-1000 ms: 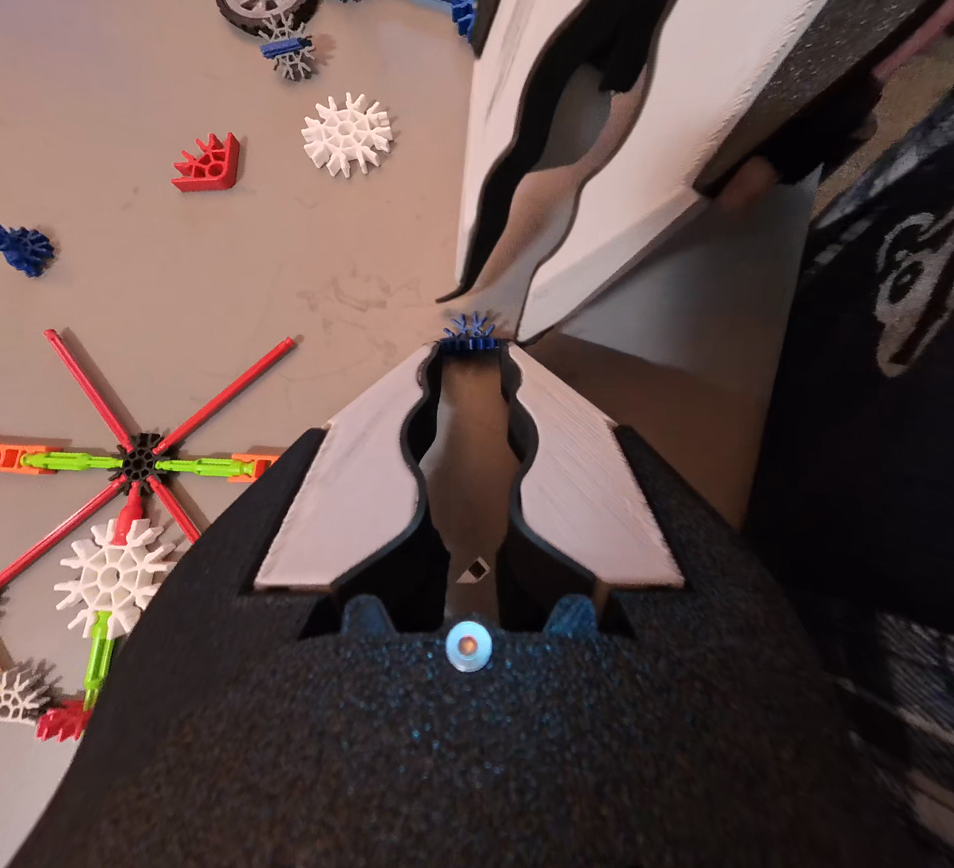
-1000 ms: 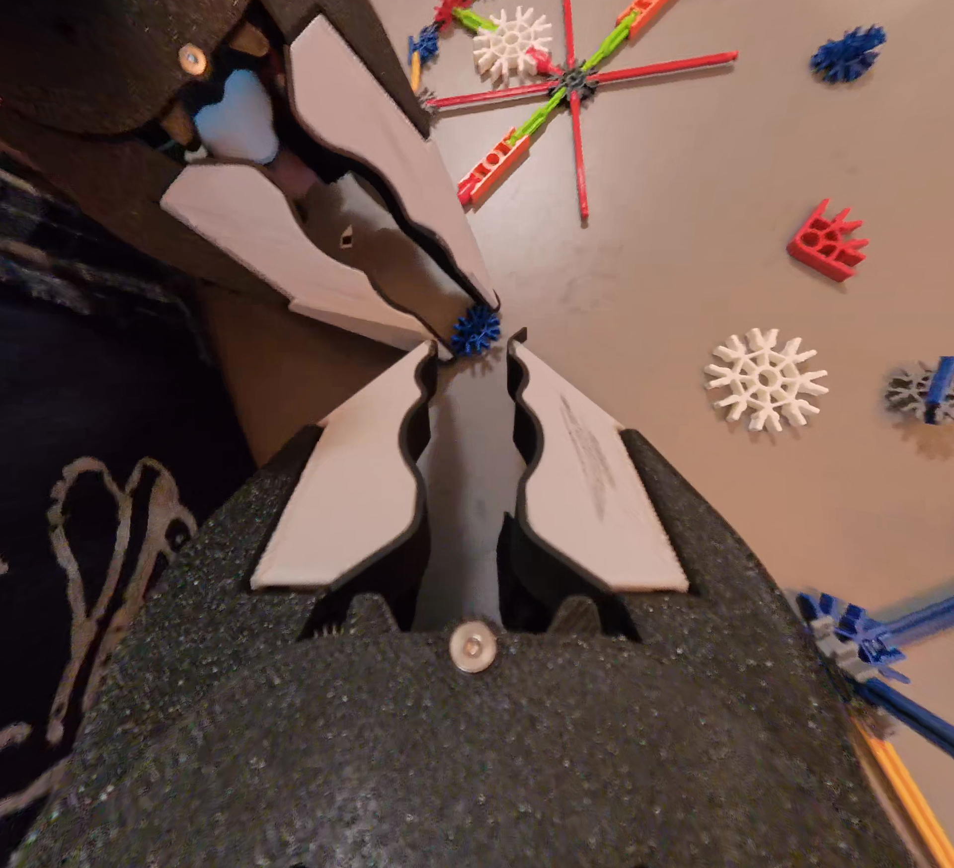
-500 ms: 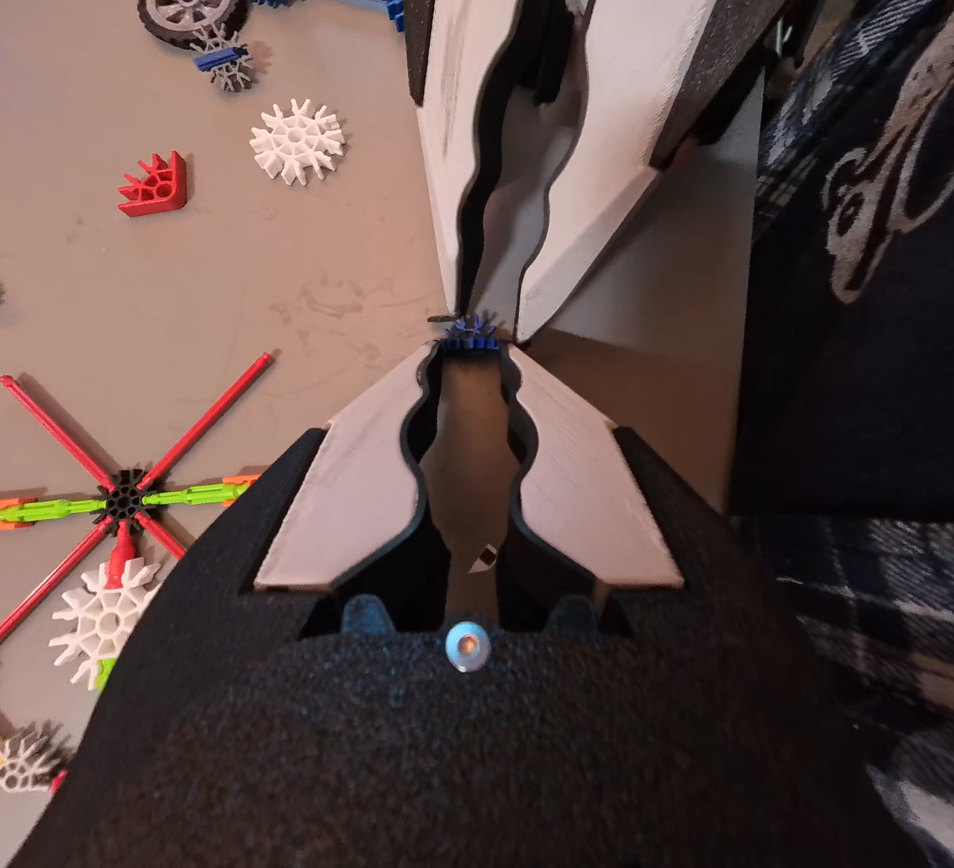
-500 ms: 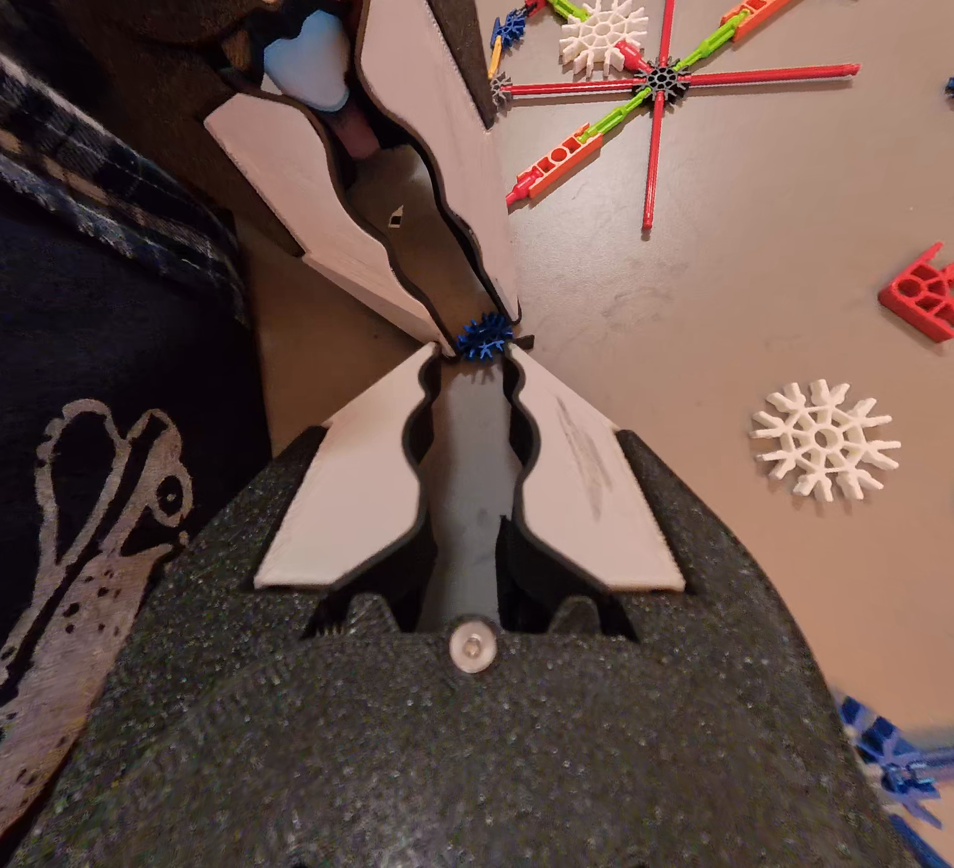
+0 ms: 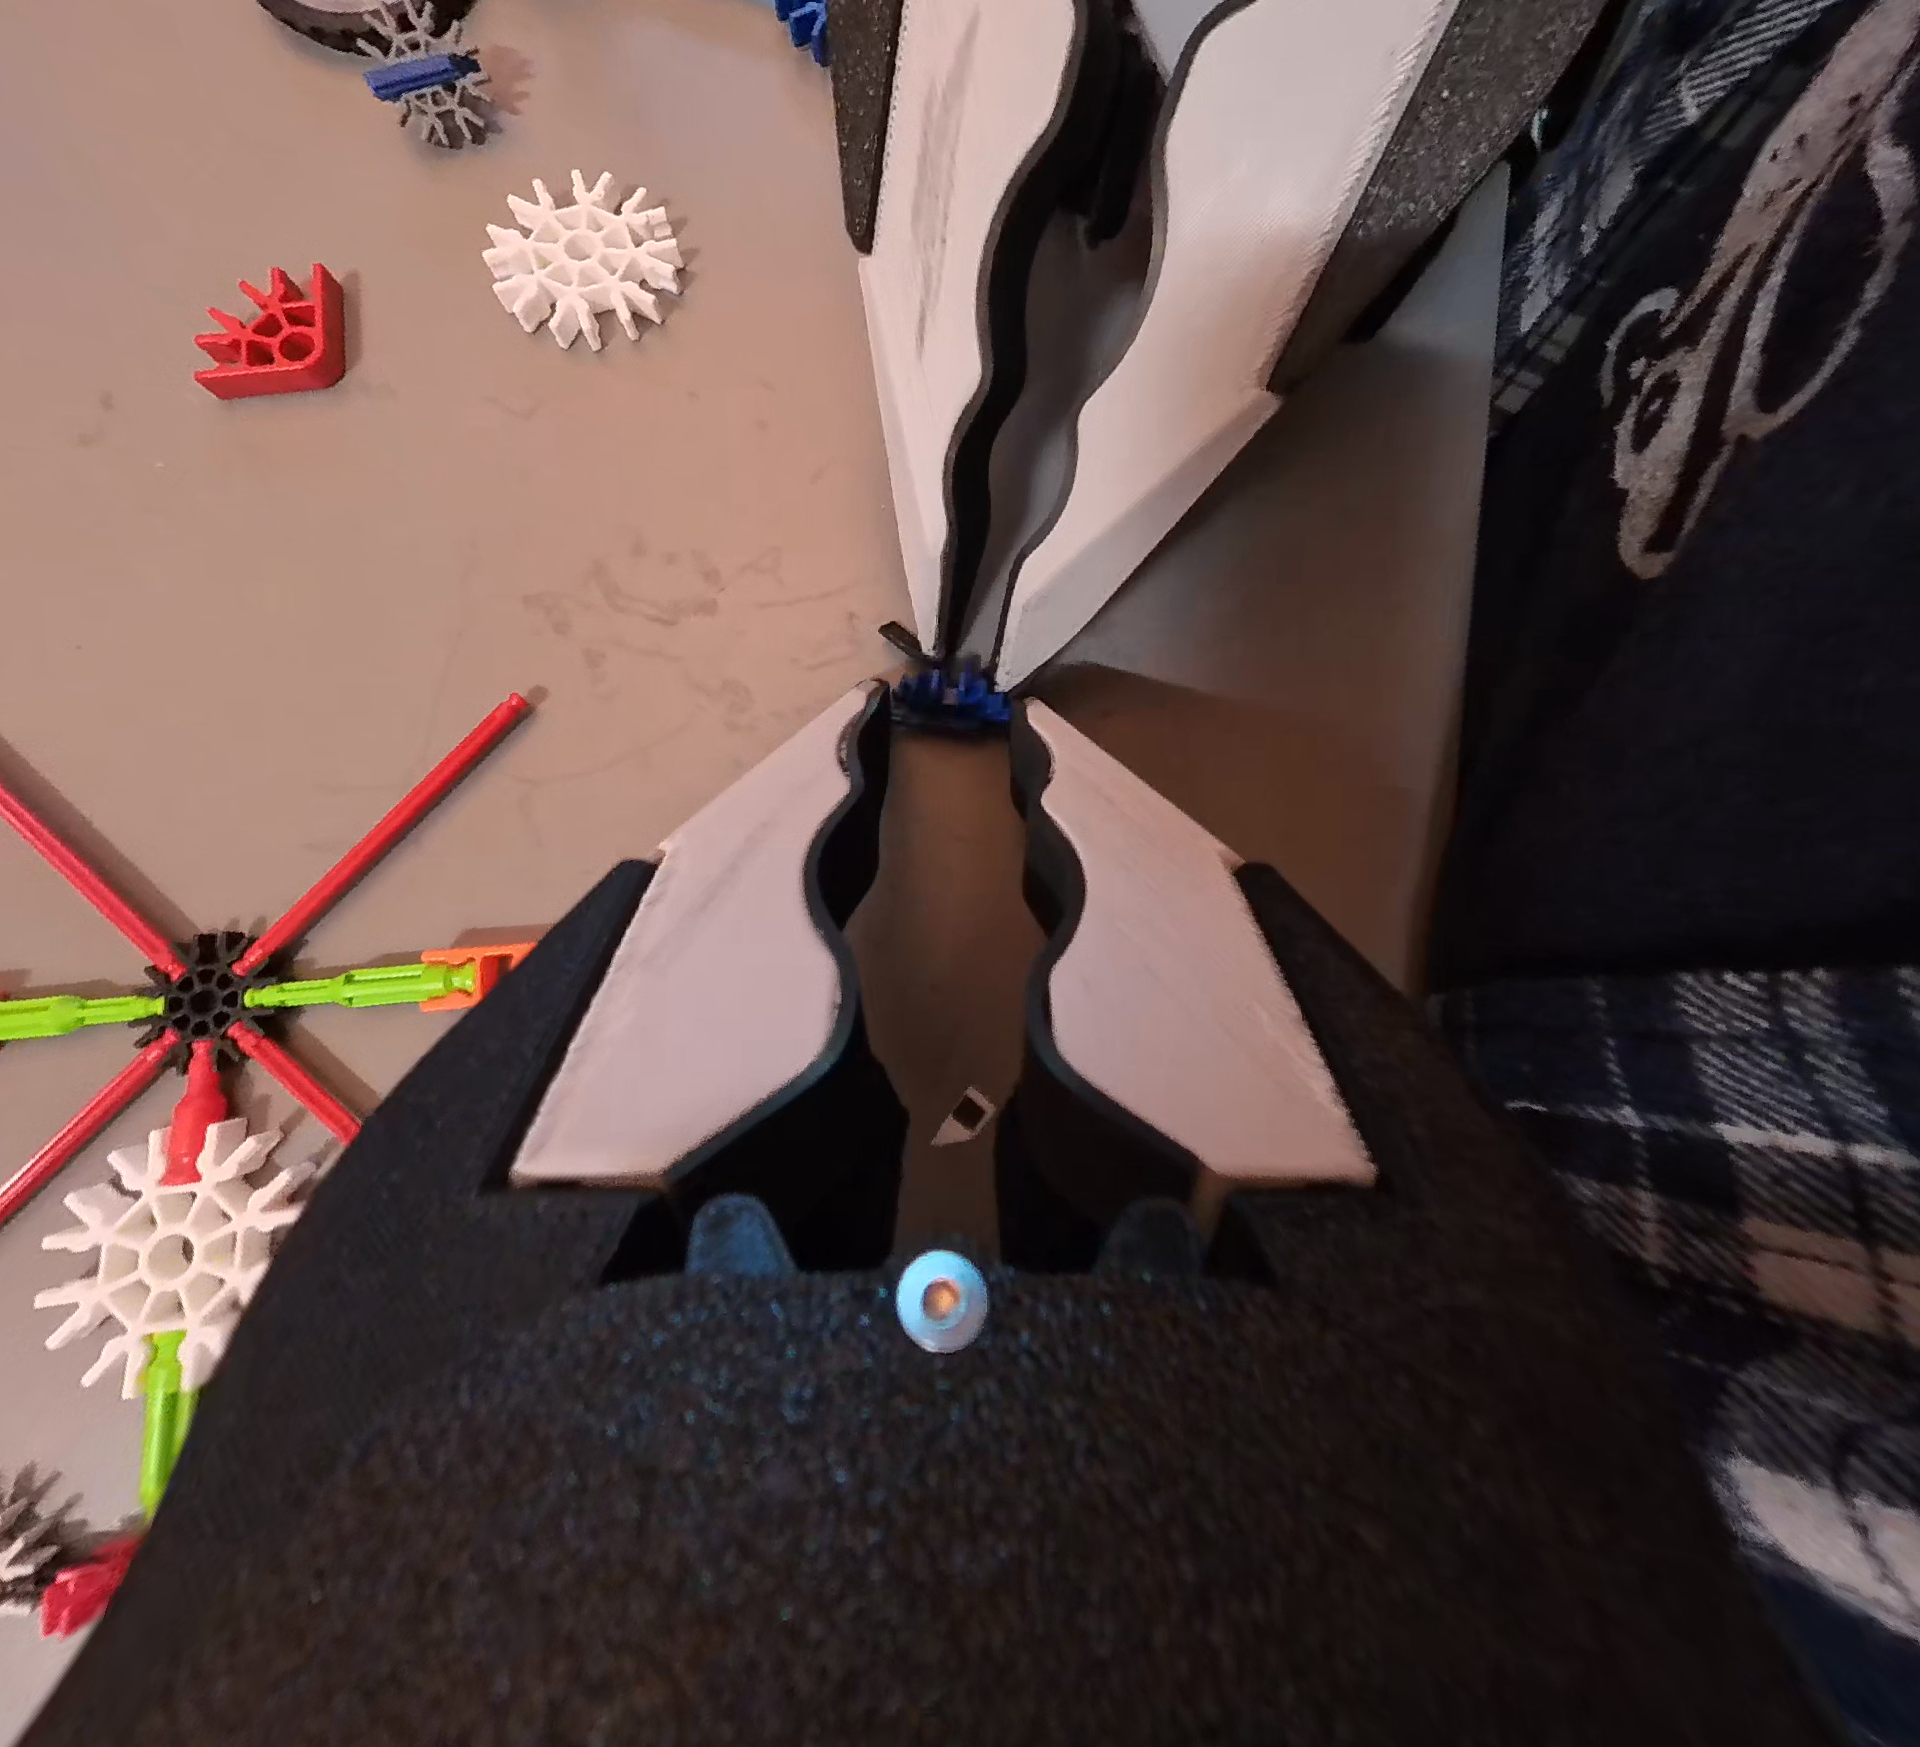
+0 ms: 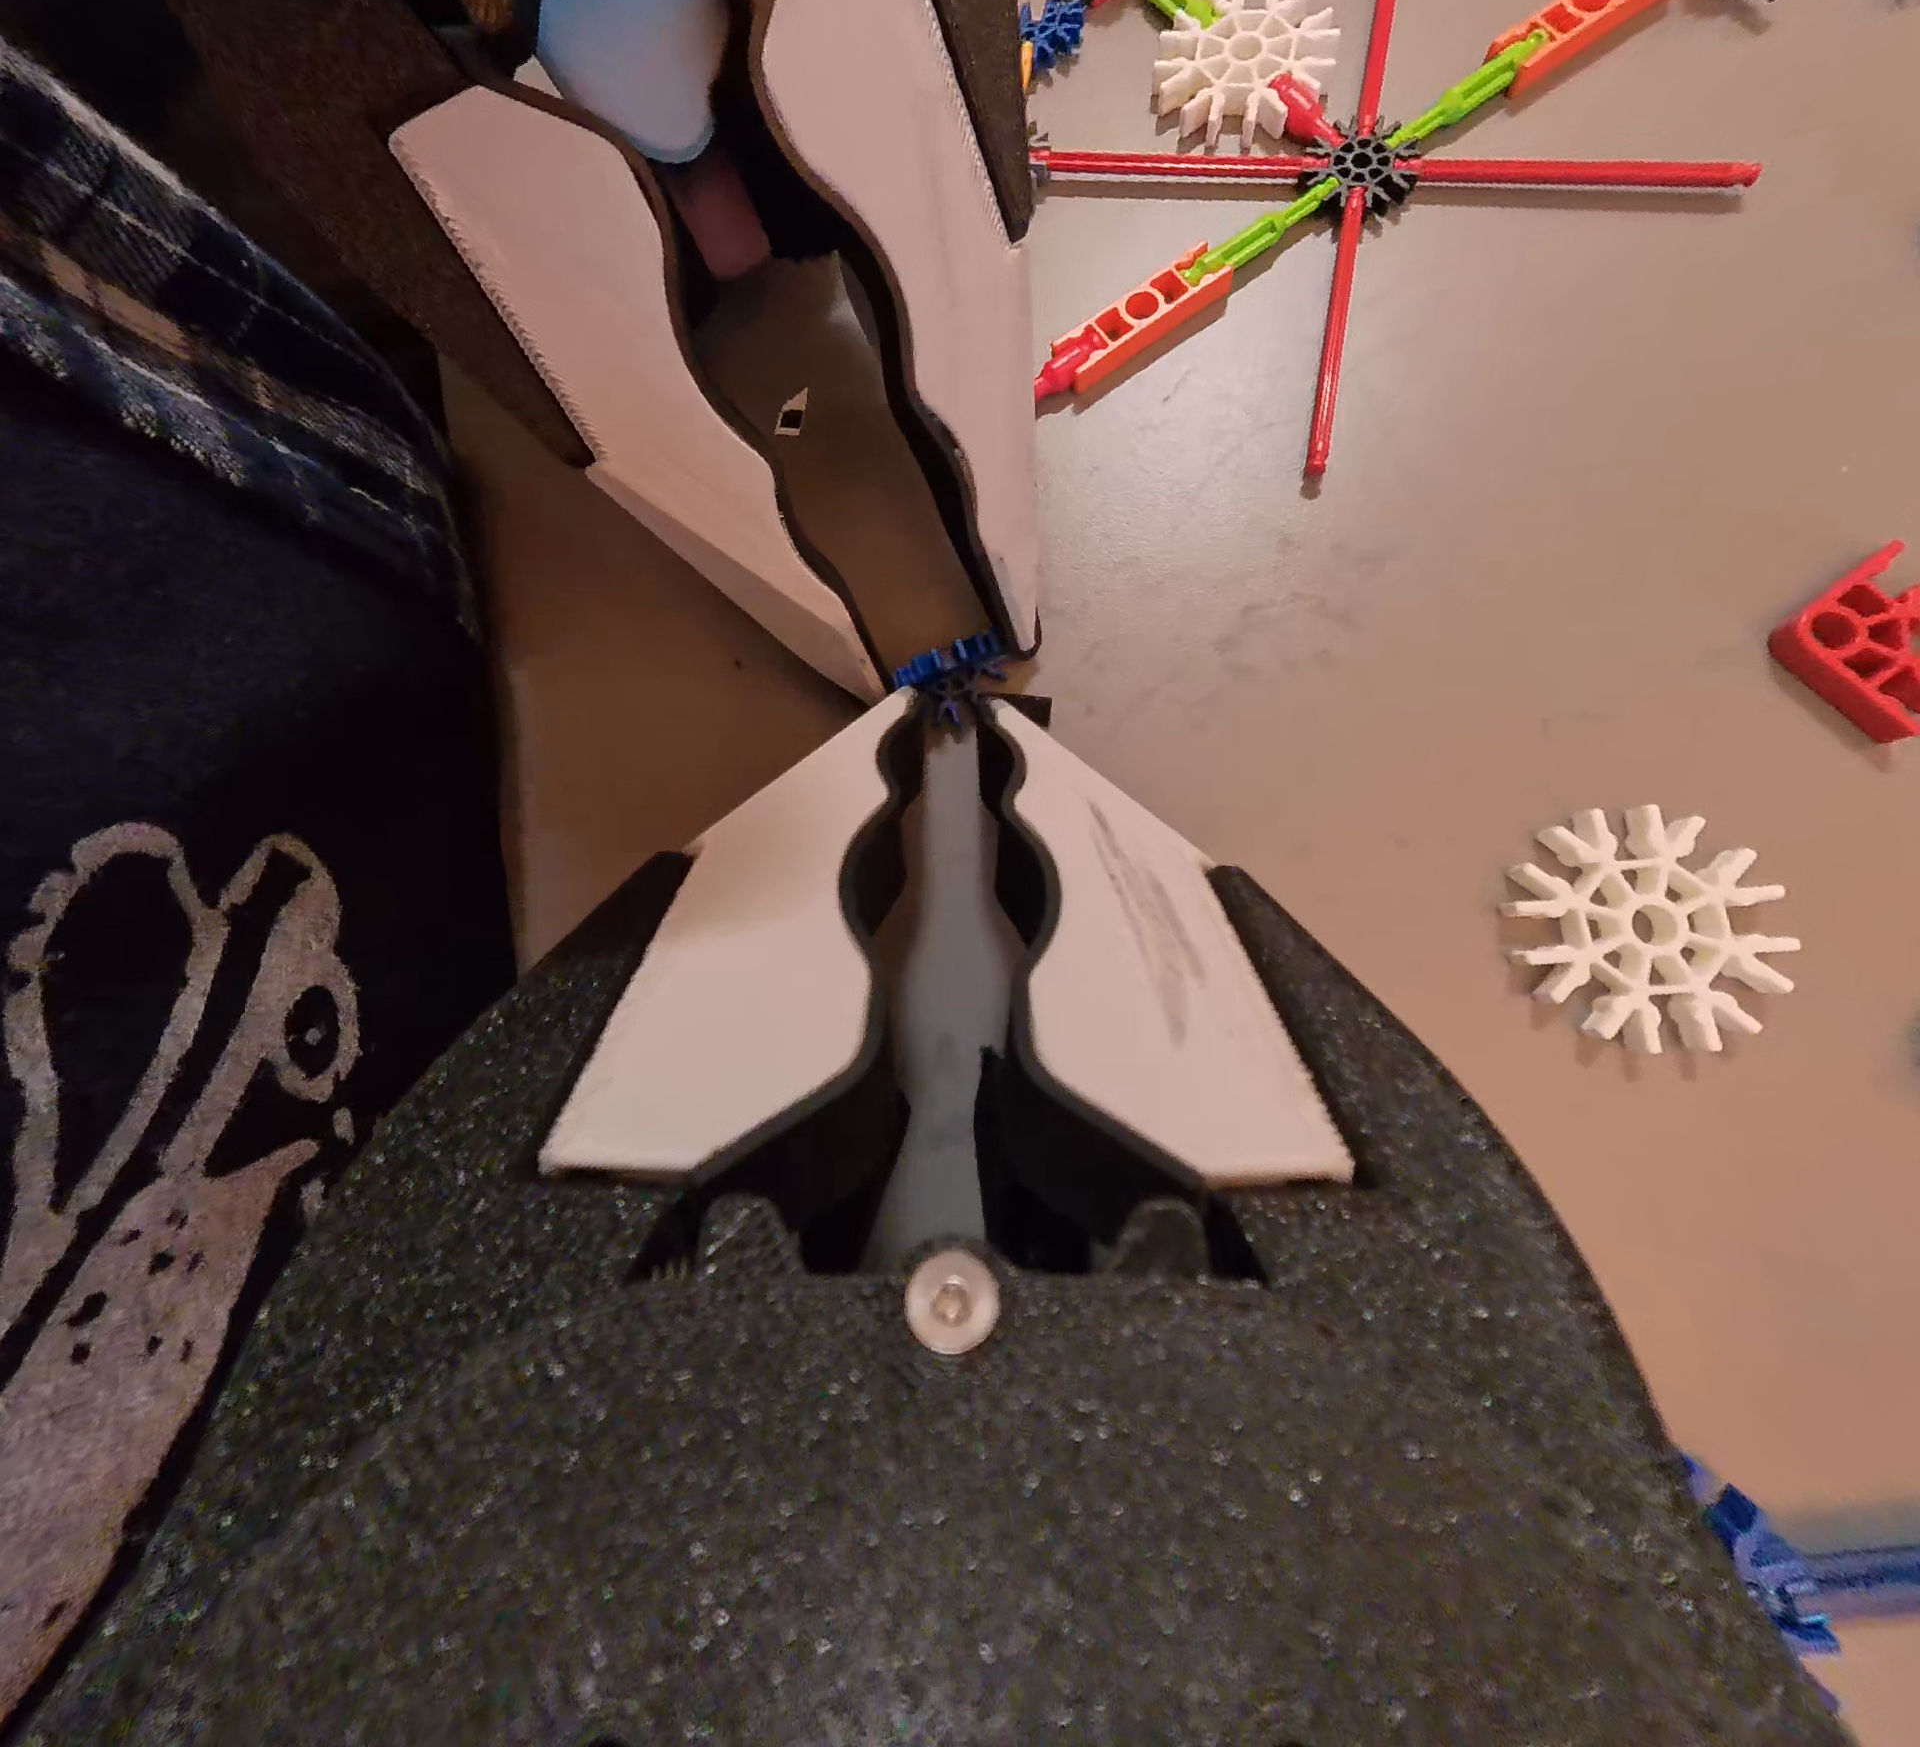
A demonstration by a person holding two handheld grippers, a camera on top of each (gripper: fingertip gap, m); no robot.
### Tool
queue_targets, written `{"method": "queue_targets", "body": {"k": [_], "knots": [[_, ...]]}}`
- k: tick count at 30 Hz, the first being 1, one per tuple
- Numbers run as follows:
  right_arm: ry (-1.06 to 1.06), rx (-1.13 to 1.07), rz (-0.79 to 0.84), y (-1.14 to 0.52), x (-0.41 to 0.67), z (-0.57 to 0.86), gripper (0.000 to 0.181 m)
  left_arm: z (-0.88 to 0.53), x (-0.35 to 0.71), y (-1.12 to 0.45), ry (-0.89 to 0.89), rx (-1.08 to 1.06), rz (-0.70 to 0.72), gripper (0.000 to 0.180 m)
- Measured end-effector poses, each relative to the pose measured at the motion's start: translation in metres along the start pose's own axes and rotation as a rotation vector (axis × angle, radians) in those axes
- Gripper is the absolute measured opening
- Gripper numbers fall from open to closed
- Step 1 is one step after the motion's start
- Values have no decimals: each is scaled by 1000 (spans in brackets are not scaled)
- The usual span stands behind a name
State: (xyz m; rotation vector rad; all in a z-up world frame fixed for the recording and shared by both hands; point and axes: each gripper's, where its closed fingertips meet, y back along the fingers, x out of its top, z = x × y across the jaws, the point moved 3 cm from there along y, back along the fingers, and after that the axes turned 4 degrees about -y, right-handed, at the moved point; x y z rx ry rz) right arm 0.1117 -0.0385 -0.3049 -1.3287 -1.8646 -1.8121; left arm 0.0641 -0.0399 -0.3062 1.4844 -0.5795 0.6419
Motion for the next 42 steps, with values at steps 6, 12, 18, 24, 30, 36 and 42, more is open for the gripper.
{"method": "queue_targets", "body": {"k": [6,12,18,24,30,36,42], "knots": [[-1,-8,4,0,0,0,5,1,0,0,37,32,-5,20],[3,-46,9,-1,0,-2,4,1,0,0,82,82,-5,19],[15,-90,16,-2,2,1,0,2,2,-1,119,133,-5,19],[-4,-83,19,-1,1,2,0,1,2,-2,113,135,1,19],[-8,-116,21,-1,2,1,0,0,3,-2,118,139,-3,19],[8,-133,23,-2,2,-1,0,-1,4,-3,169,129,8,19],[11,-151,27,-2,3,-1,0,-3,6,-4,234,119,26,18]]}}
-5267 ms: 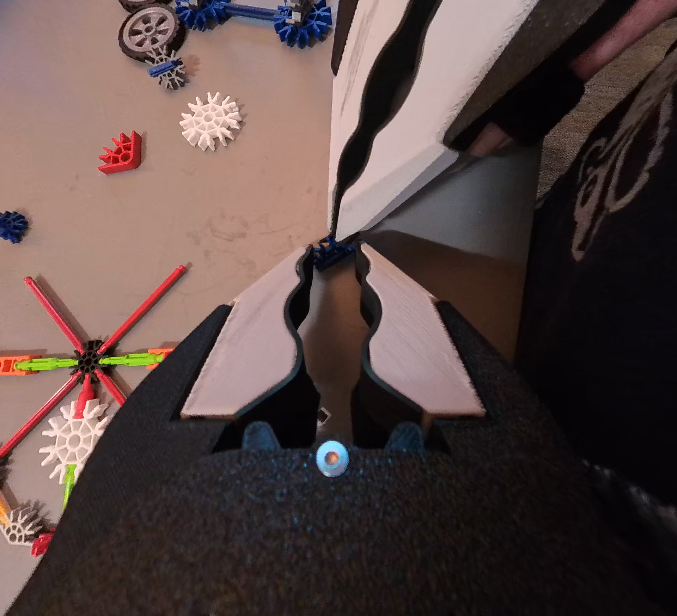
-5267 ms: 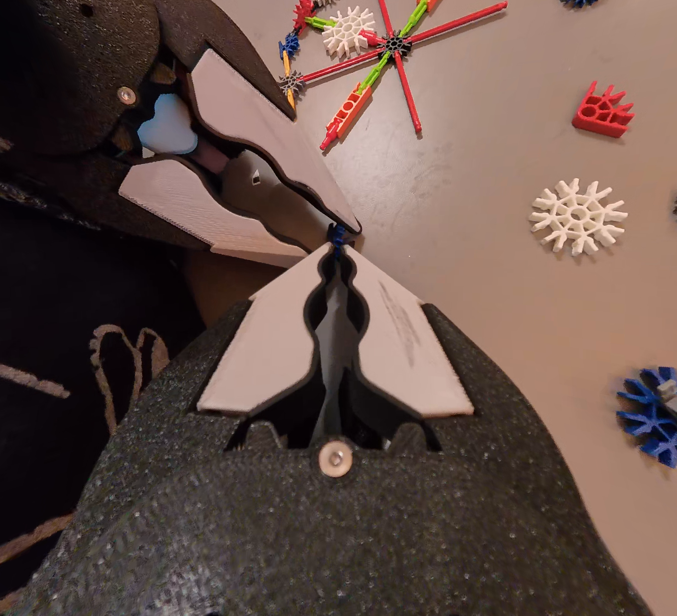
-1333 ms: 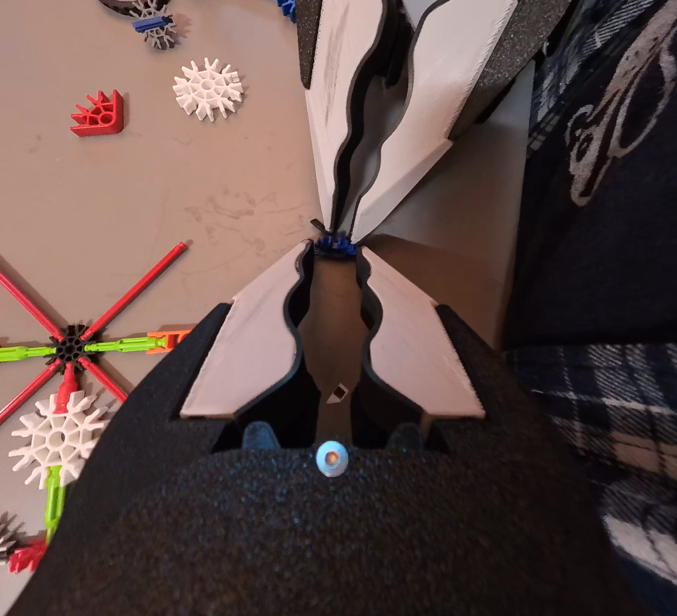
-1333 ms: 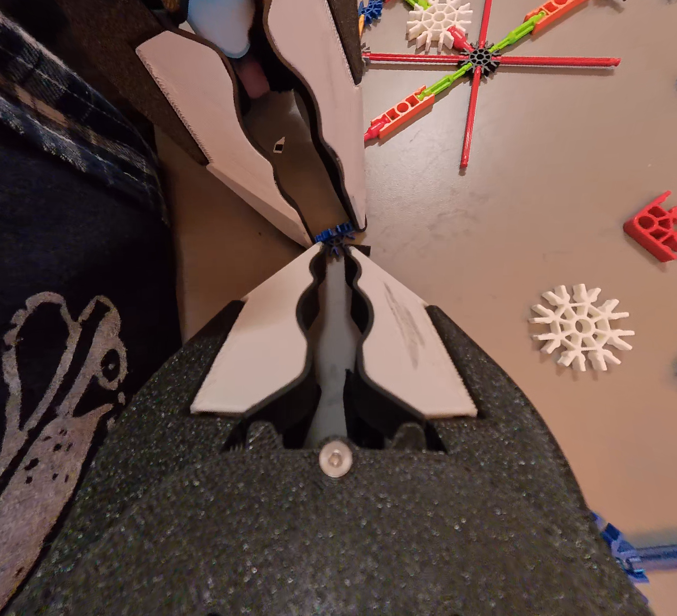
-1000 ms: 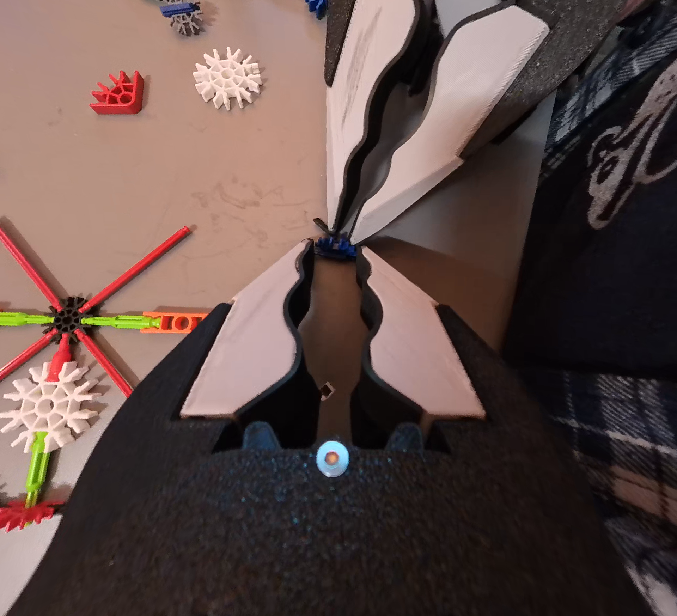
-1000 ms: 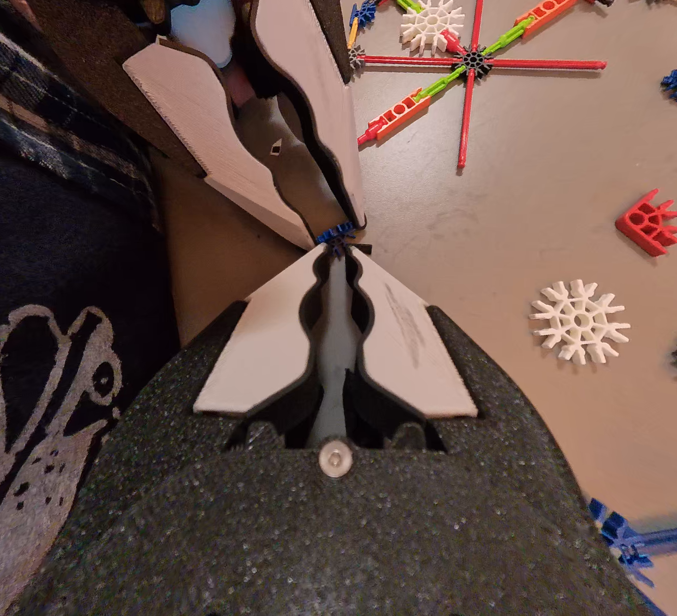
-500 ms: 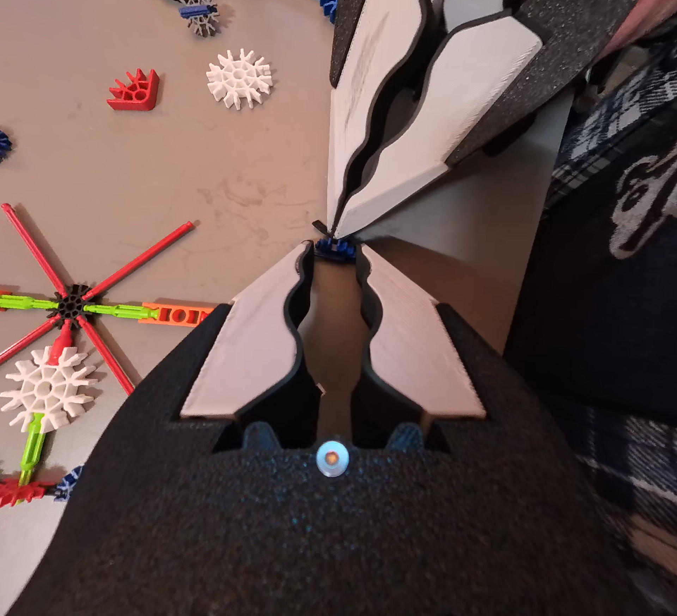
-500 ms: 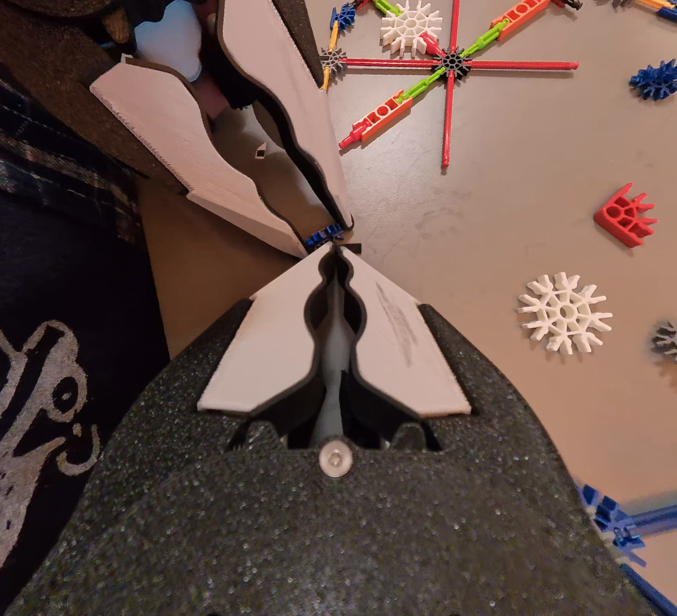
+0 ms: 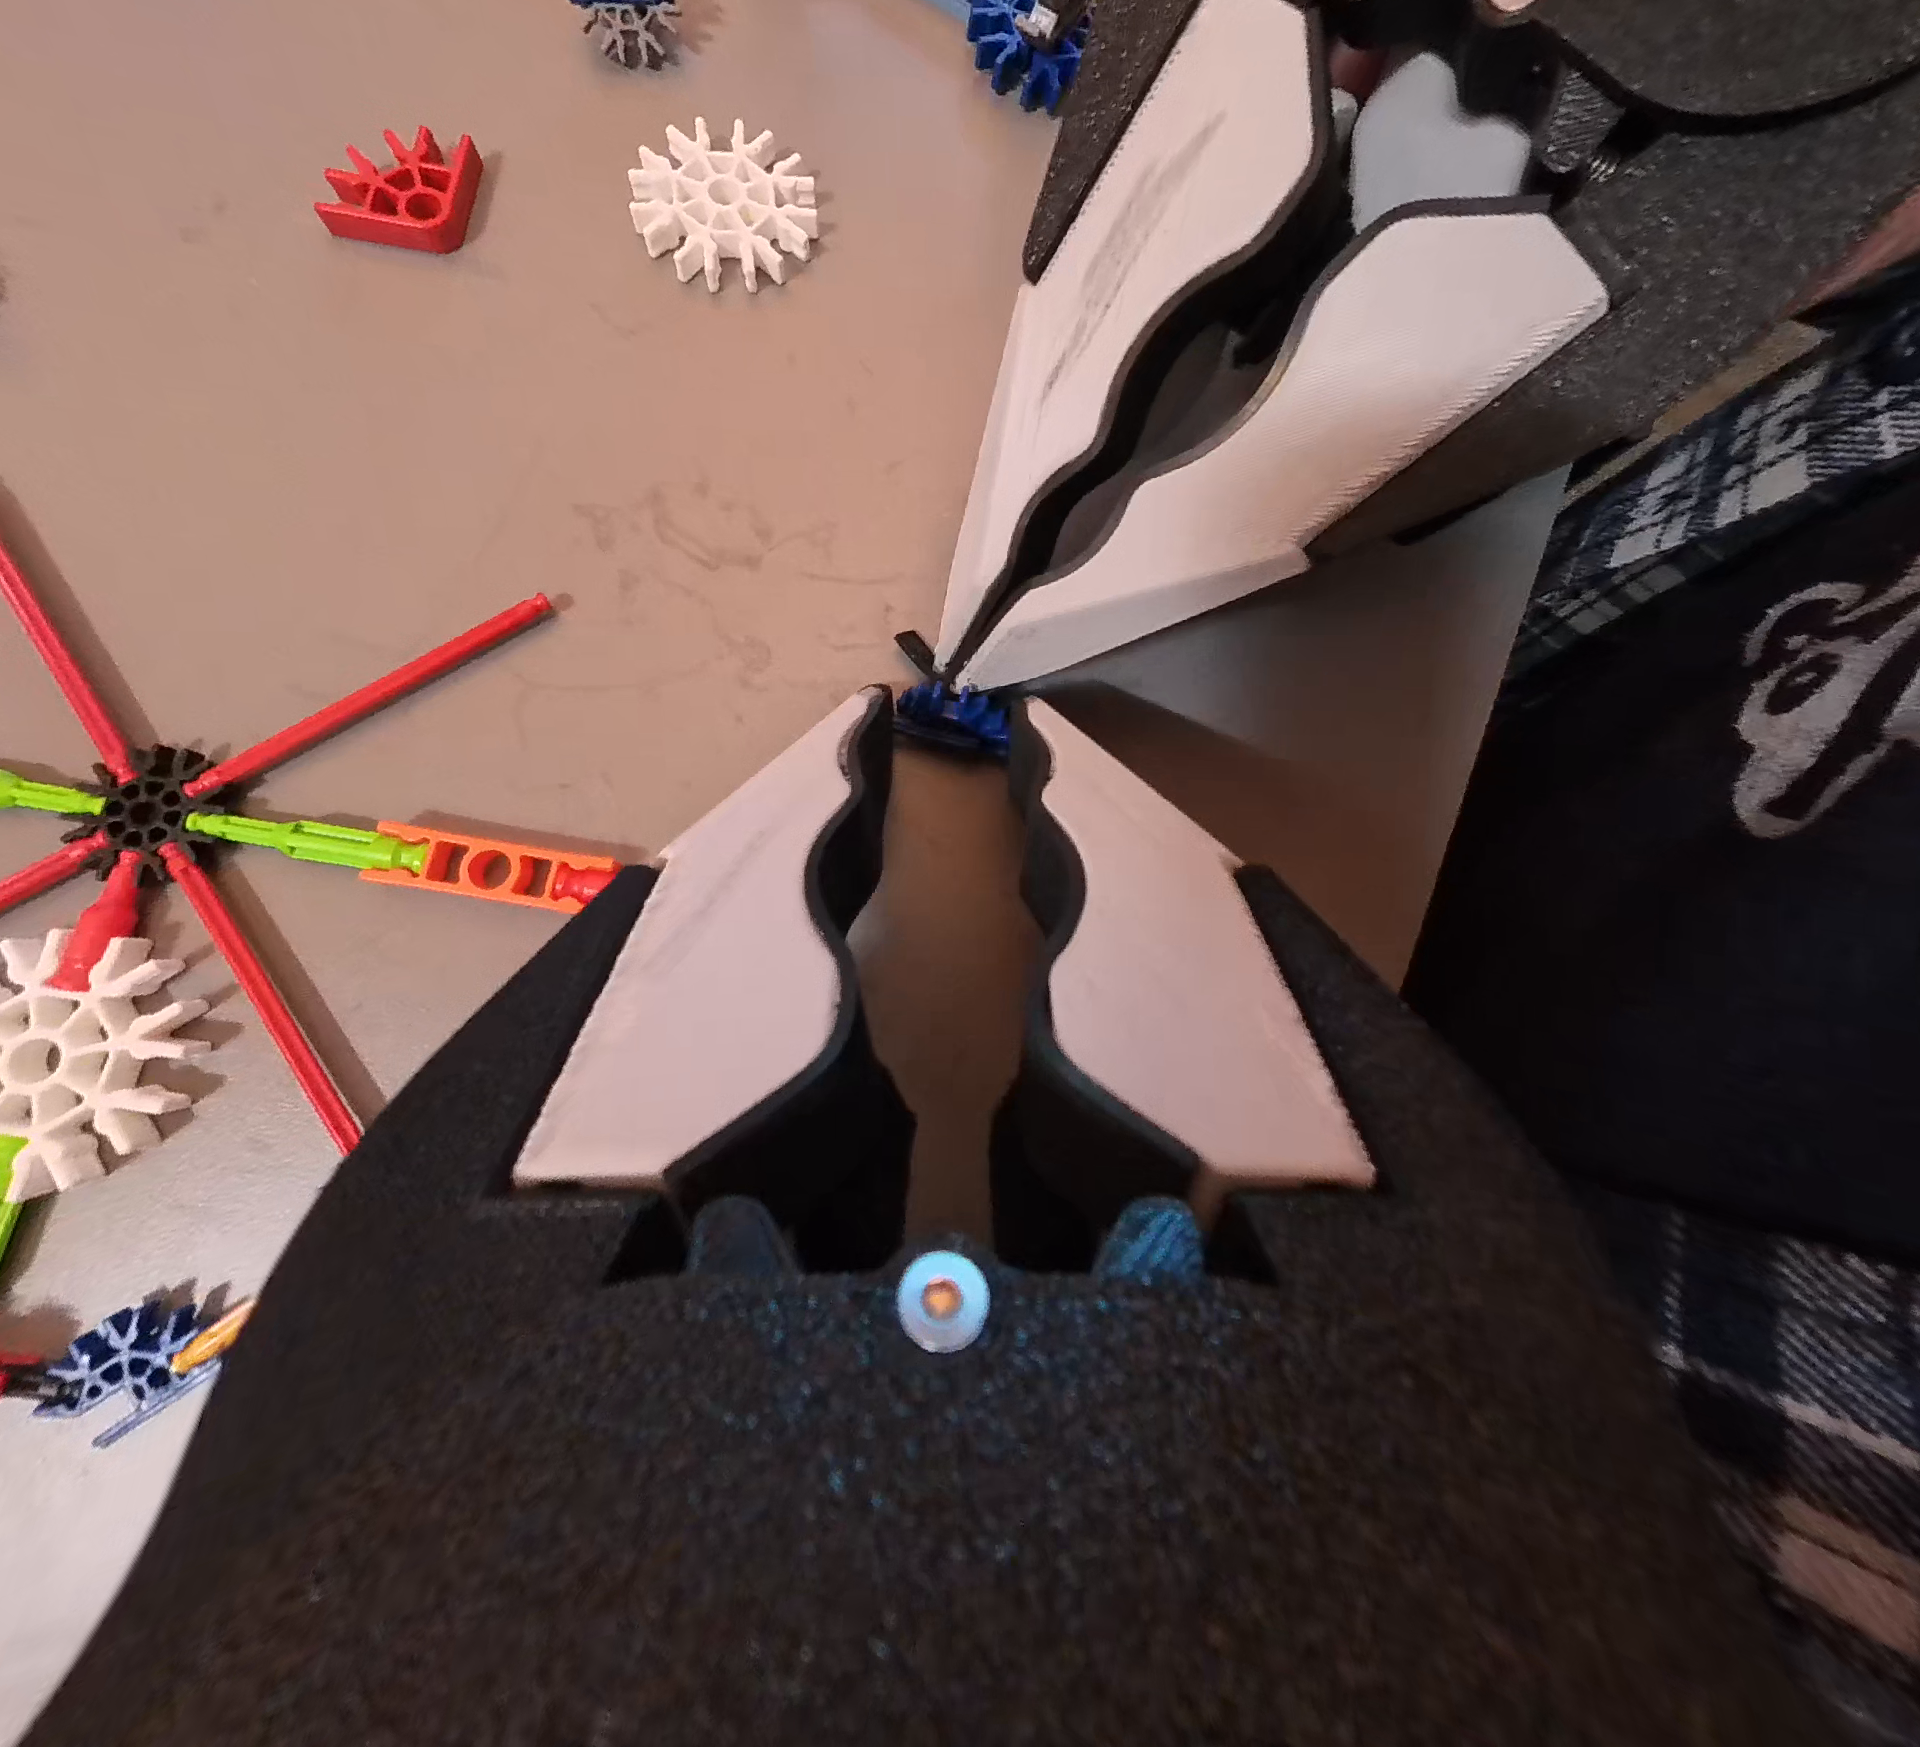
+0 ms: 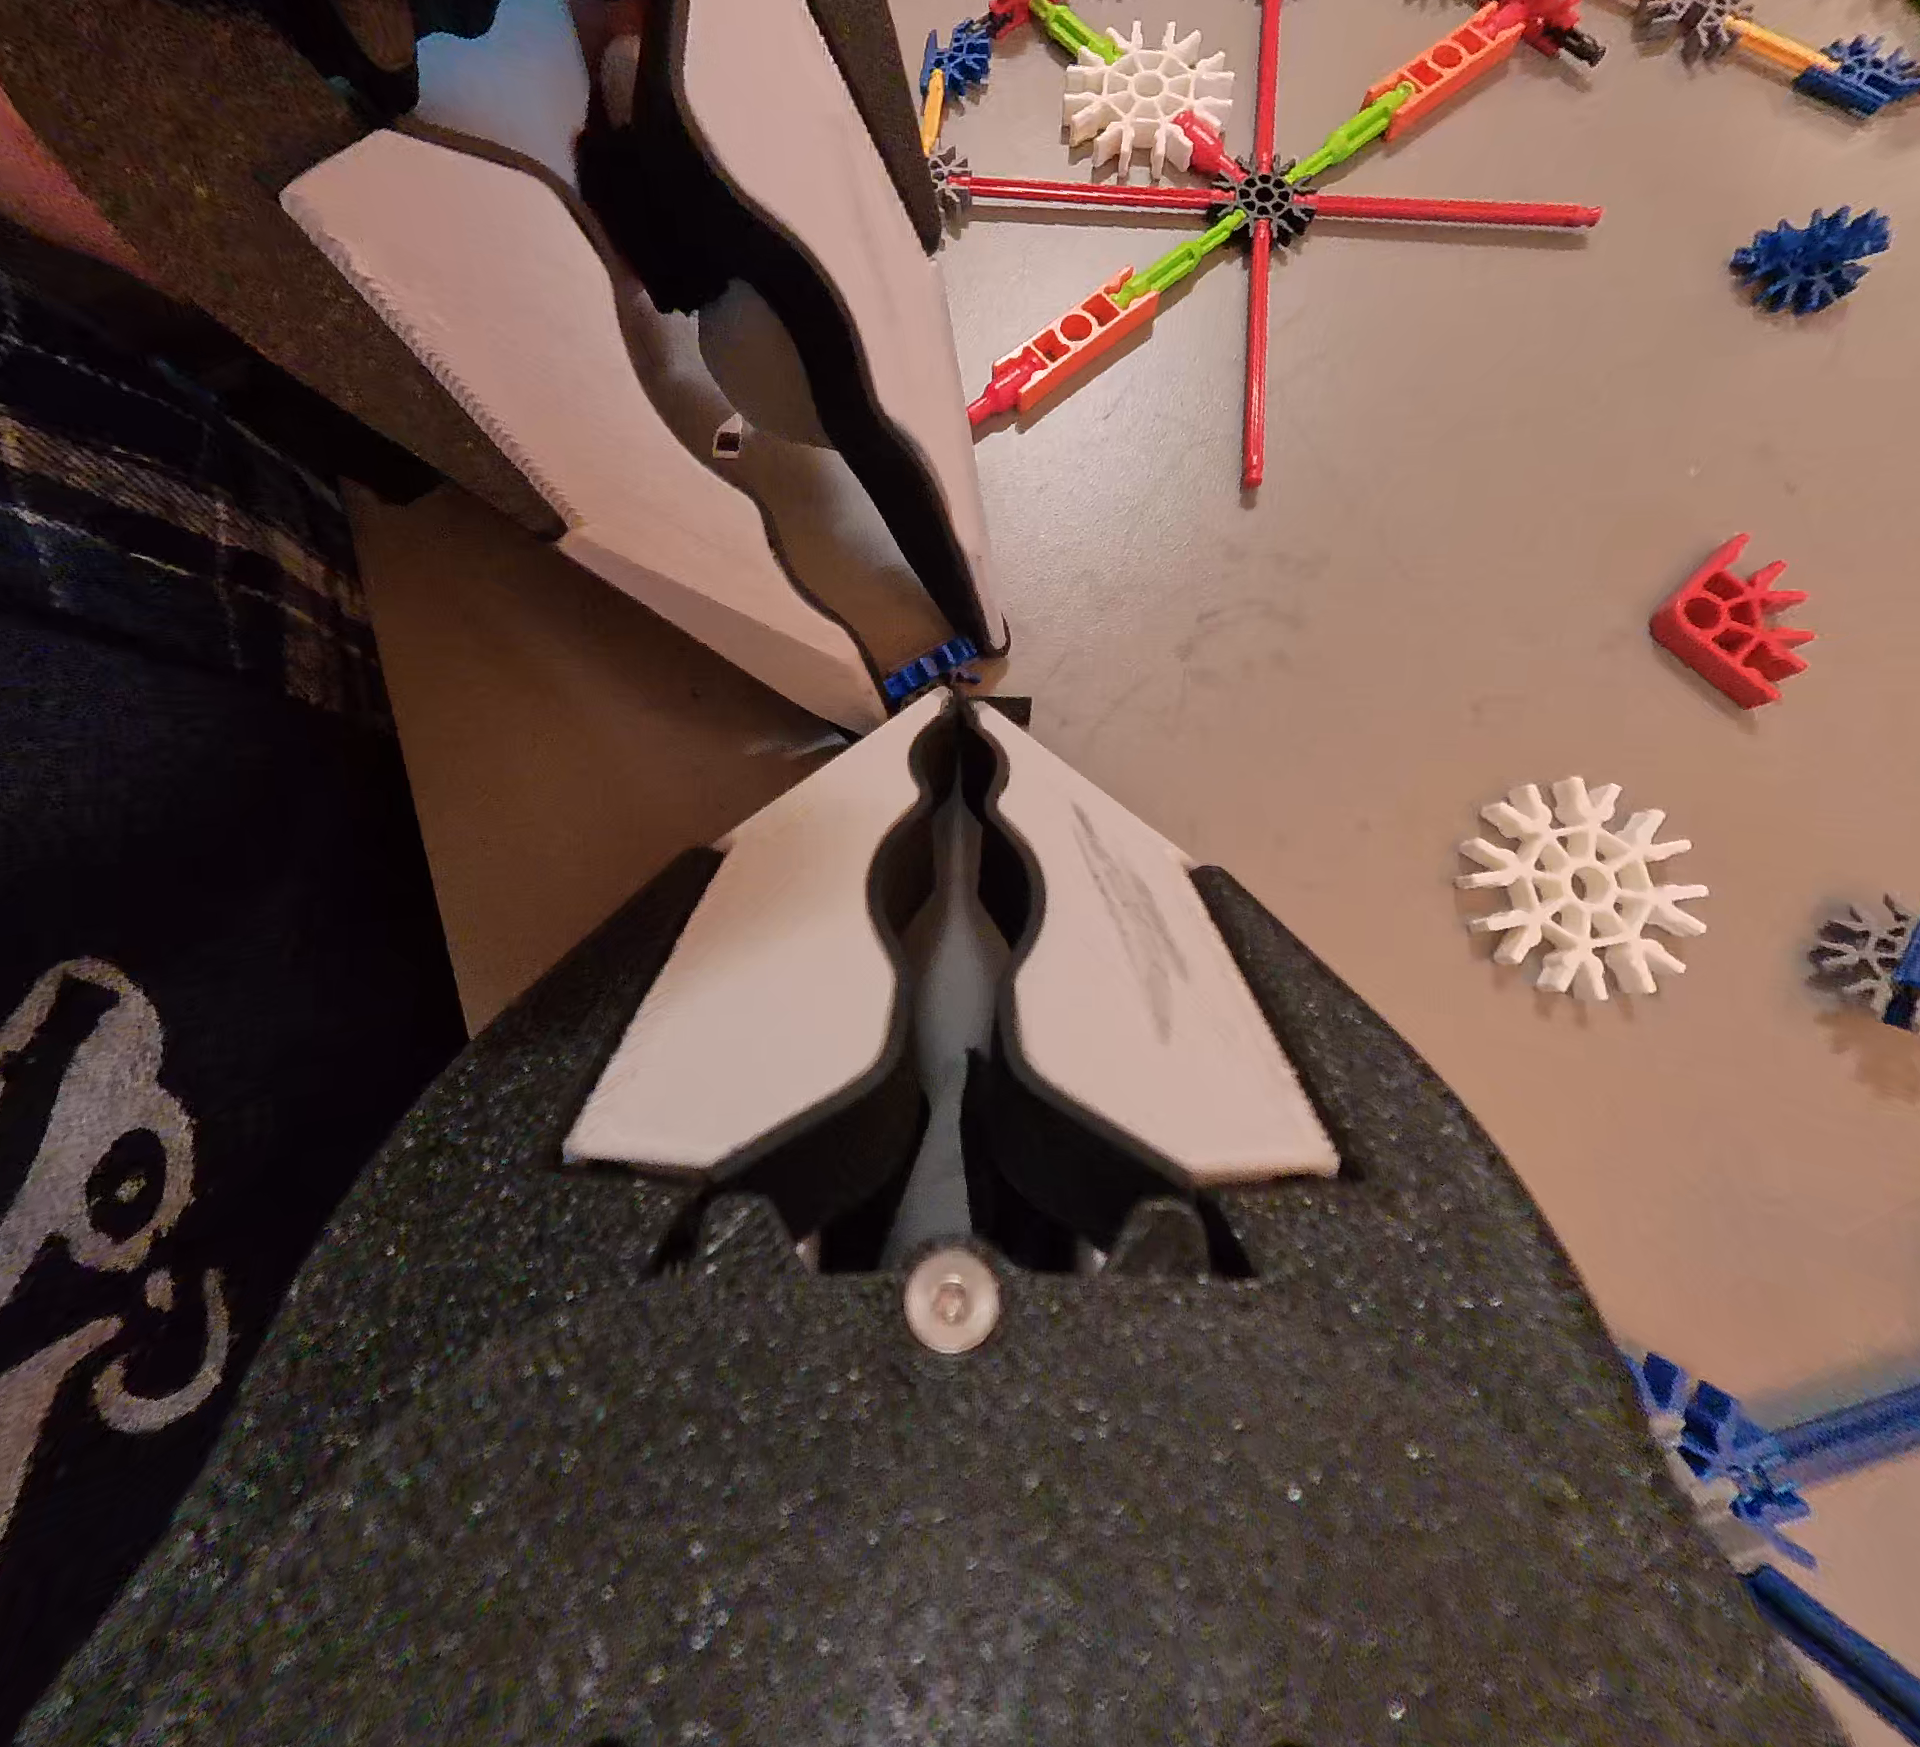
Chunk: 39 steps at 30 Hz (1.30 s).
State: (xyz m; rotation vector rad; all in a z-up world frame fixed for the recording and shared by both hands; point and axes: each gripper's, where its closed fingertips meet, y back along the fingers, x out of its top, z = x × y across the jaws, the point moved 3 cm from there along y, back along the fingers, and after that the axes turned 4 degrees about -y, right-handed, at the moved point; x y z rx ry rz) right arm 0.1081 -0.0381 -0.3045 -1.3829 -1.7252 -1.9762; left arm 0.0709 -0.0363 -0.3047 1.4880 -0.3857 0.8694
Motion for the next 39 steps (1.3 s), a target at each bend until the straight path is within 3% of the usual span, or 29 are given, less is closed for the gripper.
{"method": "queue_targets", "body": {"k": [7,24,28,32,39], "knots": [[3,-8,2,0,1,0,0,-3,3,-2,98,-28,15,17],[-20,-11,11,1,1,6,0,-4,1,4,7,84,37,20],[-31,-10,8,0,1,7,0,-4,3,18,-8,115,79,29],[-94,-15,35,5,2,13,17,-5,0,48,-33,178,137,30],[-107,-12,39,4,4,11,25,-34,-39,106,52,304,137,29]]}}
